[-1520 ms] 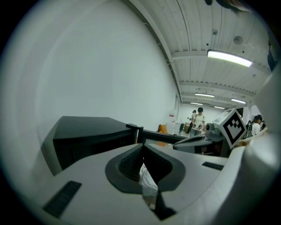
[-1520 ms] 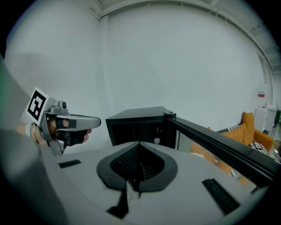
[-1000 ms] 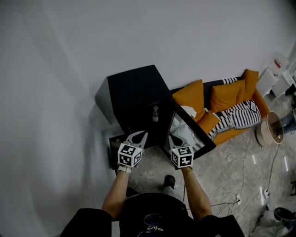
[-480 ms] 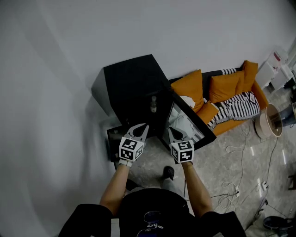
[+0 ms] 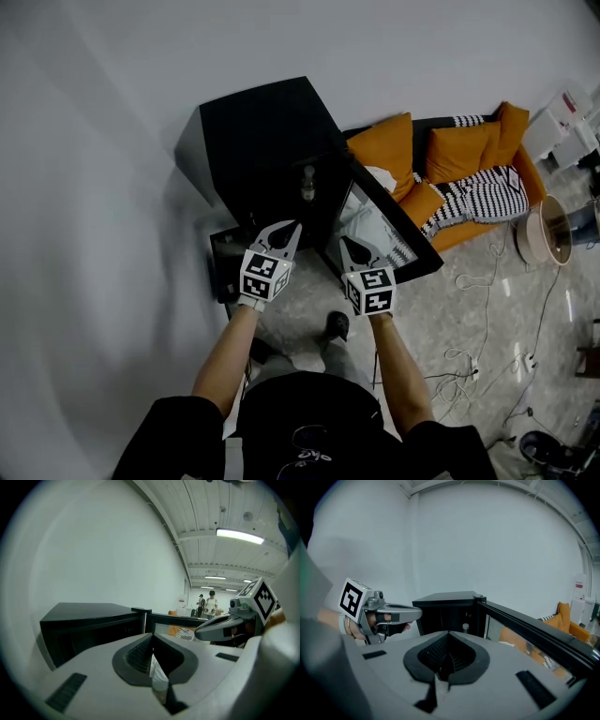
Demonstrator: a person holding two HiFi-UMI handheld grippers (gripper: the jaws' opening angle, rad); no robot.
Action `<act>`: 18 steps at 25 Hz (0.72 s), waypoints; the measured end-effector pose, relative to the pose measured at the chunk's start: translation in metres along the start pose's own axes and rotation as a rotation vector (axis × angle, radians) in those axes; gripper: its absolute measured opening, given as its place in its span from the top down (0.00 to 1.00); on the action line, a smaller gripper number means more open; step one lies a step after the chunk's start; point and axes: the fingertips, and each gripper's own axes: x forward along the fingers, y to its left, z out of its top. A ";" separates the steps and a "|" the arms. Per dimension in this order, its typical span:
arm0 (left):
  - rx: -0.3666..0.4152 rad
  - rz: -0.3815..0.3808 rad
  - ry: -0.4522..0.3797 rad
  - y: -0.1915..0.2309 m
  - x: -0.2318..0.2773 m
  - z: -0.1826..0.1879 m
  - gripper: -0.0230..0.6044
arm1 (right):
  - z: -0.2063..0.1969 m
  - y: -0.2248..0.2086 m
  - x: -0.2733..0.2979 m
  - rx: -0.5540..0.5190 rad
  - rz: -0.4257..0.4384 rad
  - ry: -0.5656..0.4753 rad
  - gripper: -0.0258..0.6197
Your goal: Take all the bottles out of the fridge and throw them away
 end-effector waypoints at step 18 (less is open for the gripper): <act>-0.006 0.040 -0.010 0.056 0.055 -0.076 0.96 | -0.039 -0.008 0.096 -0.034 0.060 0.003 0.95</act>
